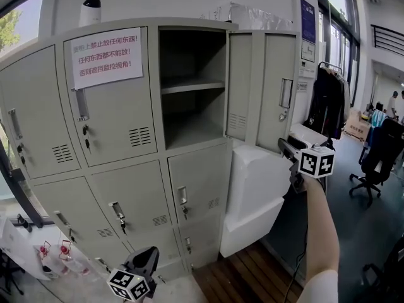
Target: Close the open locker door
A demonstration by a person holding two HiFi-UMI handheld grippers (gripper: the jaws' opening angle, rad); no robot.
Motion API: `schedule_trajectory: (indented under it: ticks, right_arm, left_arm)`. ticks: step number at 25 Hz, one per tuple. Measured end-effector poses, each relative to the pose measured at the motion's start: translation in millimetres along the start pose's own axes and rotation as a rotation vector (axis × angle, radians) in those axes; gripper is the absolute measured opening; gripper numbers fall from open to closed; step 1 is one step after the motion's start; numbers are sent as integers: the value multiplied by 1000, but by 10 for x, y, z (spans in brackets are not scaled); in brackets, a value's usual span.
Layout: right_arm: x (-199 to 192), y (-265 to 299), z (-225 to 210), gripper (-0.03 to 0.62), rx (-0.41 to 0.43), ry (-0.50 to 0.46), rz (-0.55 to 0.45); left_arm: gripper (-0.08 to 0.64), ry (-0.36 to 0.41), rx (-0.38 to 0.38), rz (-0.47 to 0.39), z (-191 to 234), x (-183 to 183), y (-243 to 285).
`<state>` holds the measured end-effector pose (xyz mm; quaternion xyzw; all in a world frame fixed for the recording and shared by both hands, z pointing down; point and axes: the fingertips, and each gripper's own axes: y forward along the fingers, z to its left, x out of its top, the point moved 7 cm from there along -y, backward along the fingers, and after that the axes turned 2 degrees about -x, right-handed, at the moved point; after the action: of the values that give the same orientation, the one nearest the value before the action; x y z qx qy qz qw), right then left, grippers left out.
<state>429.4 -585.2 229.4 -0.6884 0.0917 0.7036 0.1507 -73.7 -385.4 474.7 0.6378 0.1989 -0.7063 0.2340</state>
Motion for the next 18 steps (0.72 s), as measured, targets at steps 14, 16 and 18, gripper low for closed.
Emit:
schedule_trajectory:
  ticks: [14, 16, 18]
  right_arm:
    - [50, -174, 1148, 94, 191, 5, -49]
    - [75, -104, 1397, 106, 238, -11, -37]
    - [95, -12, 1644, 118, 270, -33, -32]
  left_arm:
    - [8, -8, -26, 2, 128, -2, -180]
    - [8, -10, -24, 3, 175, -1, -239]
    - [8, -9, -20, 4, 225, 4, -313]
